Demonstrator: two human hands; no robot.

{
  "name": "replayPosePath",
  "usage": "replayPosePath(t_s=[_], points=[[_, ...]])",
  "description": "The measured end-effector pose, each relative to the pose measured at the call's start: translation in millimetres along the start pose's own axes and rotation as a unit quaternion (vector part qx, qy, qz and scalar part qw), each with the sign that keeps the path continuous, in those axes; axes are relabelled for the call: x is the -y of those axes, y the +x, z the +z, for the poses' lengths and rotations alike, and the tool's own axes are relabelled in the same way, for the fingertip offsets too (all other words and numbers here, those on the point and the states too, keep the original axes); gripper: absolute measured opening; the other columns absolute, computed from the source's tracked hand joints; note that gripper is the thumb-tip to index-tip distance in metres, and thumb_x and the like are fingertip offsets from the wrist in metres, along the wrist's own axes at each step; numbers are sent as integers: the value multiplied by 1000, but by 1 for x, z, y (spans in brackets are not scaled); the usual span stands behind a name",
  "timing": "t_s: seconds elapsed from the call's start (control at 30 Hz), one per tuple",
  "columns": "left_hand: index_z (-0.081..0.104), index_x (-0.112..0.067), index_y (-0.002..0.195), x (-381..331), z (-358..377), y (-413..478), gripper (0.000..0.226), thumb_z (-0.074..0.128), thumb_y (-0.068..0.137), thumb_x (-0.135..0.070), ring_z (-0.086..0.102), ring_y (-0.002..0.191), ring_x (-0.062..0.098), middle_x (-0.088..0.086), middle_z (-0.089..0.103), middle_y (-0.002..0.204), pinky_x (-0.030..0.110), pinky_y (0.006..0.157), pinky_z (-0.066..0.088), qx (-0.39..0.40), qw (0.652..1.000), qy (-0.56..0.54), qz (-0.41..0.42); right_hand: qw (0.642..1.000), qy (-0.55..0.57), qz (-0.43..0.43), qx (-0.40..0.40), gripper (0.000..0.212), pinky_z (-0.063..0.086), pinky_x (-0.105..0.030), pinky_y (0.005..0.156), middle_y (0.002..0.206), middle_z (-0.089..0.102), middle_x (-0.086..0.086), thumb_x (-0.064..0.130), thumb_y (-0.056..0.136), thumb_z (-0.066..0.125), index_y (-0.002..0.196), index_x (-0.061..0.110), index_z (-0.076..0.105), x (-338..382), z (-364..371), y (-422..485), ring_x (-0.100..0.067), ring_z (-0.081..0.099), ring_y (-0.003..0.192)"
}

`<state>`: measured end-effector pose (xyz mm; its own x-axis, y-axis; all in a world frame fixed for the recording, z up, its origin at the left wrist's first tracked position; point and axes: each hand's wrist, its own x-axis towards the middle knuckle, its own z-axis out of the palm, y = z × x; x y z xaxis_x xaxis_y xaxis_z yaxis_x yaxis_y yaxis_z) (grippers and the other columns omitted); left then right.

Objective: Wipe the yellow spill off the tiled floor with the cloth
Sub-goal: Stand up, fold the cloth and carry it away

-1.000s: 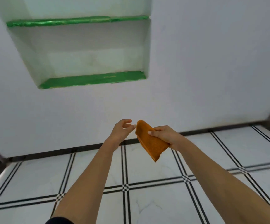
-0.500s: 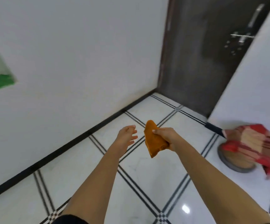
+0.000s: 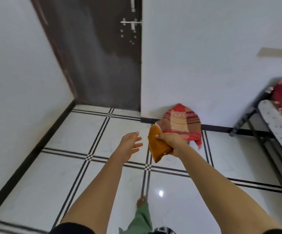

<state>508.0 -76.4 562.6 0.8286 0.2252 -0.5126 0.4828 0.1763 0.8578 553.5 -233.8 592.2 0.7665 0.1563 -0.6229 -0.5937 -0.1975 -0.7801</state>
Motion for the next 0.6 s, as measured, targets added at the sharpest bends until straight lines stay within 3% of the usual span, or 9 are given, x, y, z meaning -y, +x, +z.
replayPosePath(t_s=[0.17, 0.3, 0.47, 0.6], points=[[45, -13, 131, -56, 62, 121, 39, 43, 97, -31, 56, 103, 23, 10, 54, 129, 36, 87, 45, 48, 998, 20, -33, 994, 90, 36, -51, 63, 49, -44, 85, 128, 49, -18, 18, 83, 68, 135, 11, 33, 54, -57, 97, -36, 50, 113], [44, -12, 131, -92, 112, 189, 38, 44, 97, -28, 54, 102, 23, 11, 53, 128, 35, 86, 44, 84, 995, 26, -56, 983, 160, 48, -77, 66, 53, -47, 78, 125, 51, -15, 17, 80, 71, 136, 16, 35, 81, -97, 159, -35, 52, 109], [44, -11, 130, -109, 169, 275, 37, 45, 97, -28, 54, 102, 22, 8, 55, 117, 36, 90, 45, 127, 984, 61, -105, 965, 239, 46, -95, 49, 48, -49, 93, 119, 55, -16, 6, 82, 64, 127, 14, 45, 91, -146, 244, -37, 54, 109], [46, -12, 126, -104, 212, 365, 33, 43, 97, -28, 54, 103, 23, 8, 55, 121, 38, 92, 44, 120, 979, 89, -141, 951, 274, 76, -122, 39, 53, -42, 79, 108, 58, -16, 0, 84, 60, 120, 11, 48, 96, -184, 337, -35, 57, 102]])
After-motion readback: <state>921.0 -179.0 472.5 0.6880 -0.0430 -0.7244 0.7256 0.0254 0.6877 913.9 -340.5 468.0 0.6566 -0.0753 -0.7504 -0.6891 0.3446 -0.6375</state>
